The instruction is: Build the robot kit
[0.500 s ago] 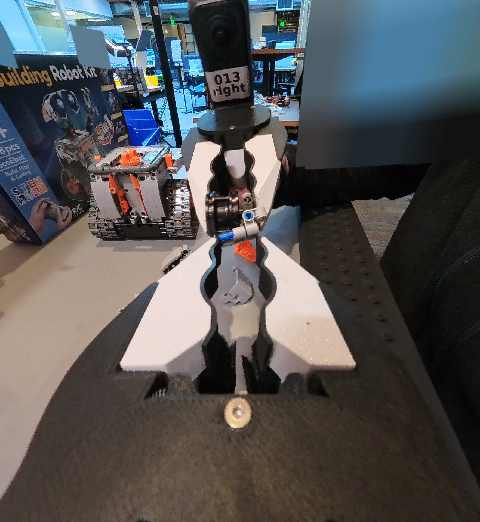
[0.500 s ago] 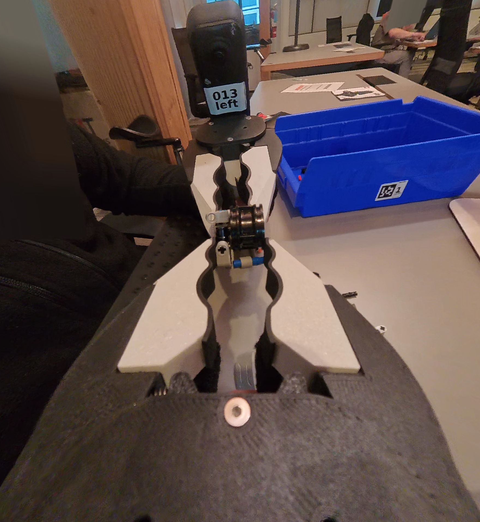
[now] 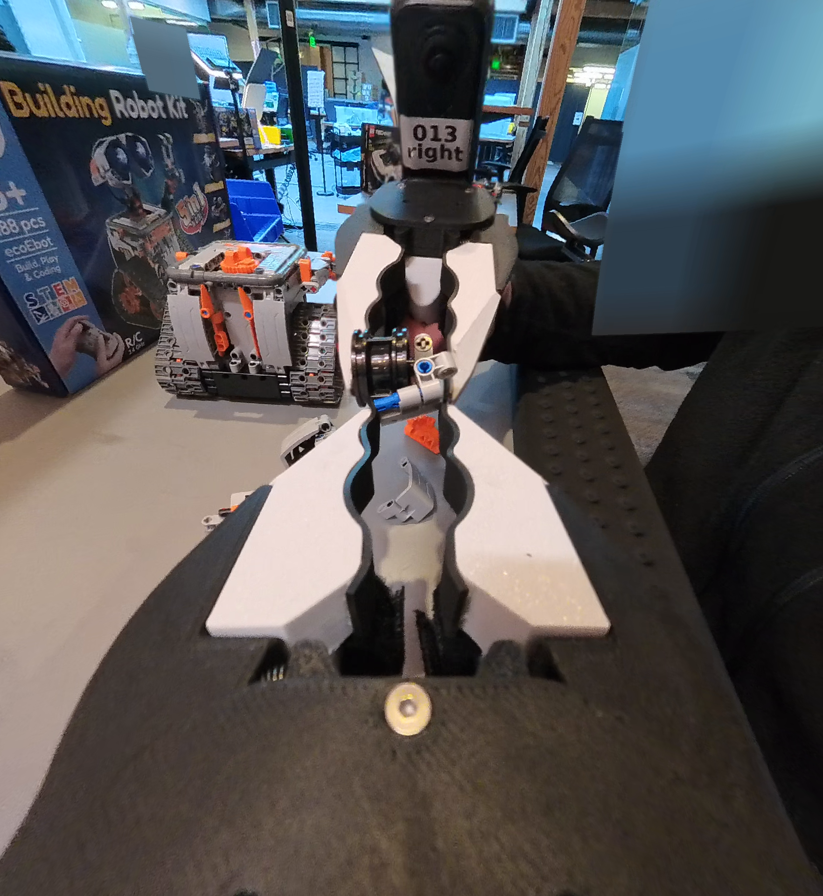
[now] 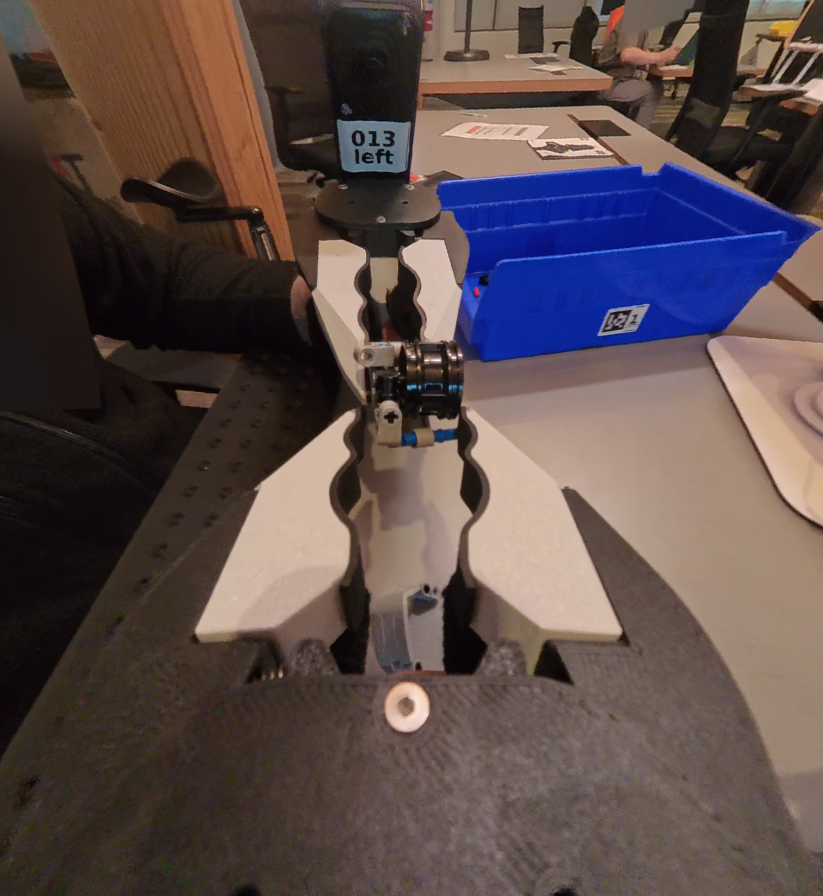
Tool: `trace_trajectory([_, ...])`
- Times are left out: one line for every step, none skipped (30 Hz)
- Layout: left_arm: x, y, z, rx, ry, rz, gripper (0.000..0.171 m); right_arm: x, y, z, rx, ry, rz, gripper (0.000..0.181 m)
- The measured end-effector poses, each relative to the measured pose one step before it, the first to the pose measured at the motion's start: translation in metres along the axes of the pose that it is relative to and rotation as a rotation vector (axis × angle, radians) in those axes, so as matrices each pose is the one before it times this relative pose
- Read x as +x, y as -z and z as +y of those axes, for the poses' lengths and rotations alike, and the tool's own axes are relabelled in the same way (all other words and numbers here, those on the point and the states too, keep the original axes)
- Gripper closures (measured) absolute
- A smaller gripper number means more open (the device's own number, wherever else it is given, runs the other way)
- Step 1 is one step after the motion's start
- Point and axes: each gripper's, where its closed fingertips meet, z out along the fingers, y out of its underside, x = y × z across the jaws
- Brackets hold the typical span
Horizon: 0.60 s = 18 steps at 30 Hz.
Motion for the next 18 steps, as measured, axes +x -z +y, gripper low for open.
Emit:
trace_trajectory([-0.00031, 0.00054, -0.00043, 0.00419, 0.0061, 0.0018, 0.15, 0.00146, 0.00083, 0.00013, -0.0069, 0.019, 0.0158, 0.147])
trace_trajectory([-0.00012, 0.00033, -0.00017, 0.0026, 0.0073, 0.0039, 0.15, 0.00071, 0.00046, 0.00055, -0.0089, 0.0152, 0.0109, 0.147])
trace_trajectory([-0.0004, 0.00008, 0.00014, 0.00087, 0.0039, 0.0007, 0.15, 0.00057, -0.00005, 0.00059, -0.0081, 0.0127, 0.0109, 0.147])
trace_trajectory([-0.00047, 0.00018, -0.00017, 0.00126, 0.0018, -0.0017, 0.15, 0.00106, -0.00019, 0.00055, -0.006, 0.0164, 0.0157, 0.148])
trace_trajectory([-0.00049, 0.00011, 0.00015, 0.00009, 0.0034, -0.0006, 0.15, 0.00062, -0.00019, 0.00047, -0.0059, 0.0169, 0.0131, 0.148])
trace_trajectory([-0.00044, 0.00009, 0.00015, 0.00076, 0.0051, -0.0001, 0.15, 0.0005, -0.00004, -0.00001, -0.004, 0.0117, 0.0106, 0.148])
trace_trajectory([-0.00056, 0.00048, -0.00063, 0.00472, 0.005, -0.0004, 0.15, 0.00061, 0.00013, -0.00073, 0.0006, 0.0112, 0.0111, 0.149])
trace_trajectory([0.00009, 0.00052, -0.00065, 0.00427, 0.0041, 0.003, 0.15, 0.00008, 0.00011, -0.00061, -0.0001, 0.0072, 0.0061, 0.149])
trace_trajectory([0.00038, 0.00012, -0.00005, 0.00178, 0.0033, 0.0038, 0.15, -0.00045, 0.00001, -0.00034, -0.0022, 0.0013, 0.001, 0.15])
trace_trajectory([0.00025, 0.00002, 0.00017, -0.00051, 0.0008, 0.0014, 0.15, -0.00034, -0.00004, 0.00014, -0.0037, 0.0027, 0.0004, 0.15])
trace_trajectory([-0.00004, -0.00015, 0.00027, -0.00125, -0.0012, -0.0012, 0.15, -0.00009, -0.00001, 0.00036, -0.003, 0.0048, 0.0025, 0.15])
trace_trajectory([-0.00031, 0.00005, -0.0001, 0.00059, 0.001, -0.0008, 0.15, 0.00015, -0.00005, 0.00014, -0.0007, 0.0006, 0.0029, 0.15])
trace_trajectory([0.00008, 0.00031, -0.00026, 0.00304, 0.0058, 0.0045, 0.15, 0.00001, -0.00025, -0.00019, 0.0016, -0.0061, -0.0016, 0.15])
trace_trajectory([0.00008, 0.00028, -0.00027, 0.0039, 0.006, 0.0038, 0.15, -0.00021, -0.00011, -0.00023, 0.0027, -0.01, -0.0044, 0.151])
trace_trajectory([-0.00035, 0.00015, -0.00032, 0.00295, 0.0014, -0.0003, 0.15, 0.0001, -0.00012, -0.00025, 0.0044, -0.0073, -0.0023, 0.151])
trace_trajectory([-0.00077, 0.00001, -0.00051, 0.00316, -0.0007, -0.0052, 0.15, 0.00073, -0.00007, -0.00016, 0.0046, -0.0068, 0.0022, 0.151])
trace_trajectory([-0.00123, 0.00033, -0.00112, 0.00712, -0.0006, -0.0074, 0.15, 0.00091, -0.00037, -0.0004, 0.0065, -0.0081, 0.0053, 0.151])
trace_trajectory([-0.0019, 0.00057, -0.00081, 0.00598, 0.0017, -0.0093, 0.15, 0.00125, -0.00088, -0.0004, 0.0069, -0.0099, 0.0093, 0.151])
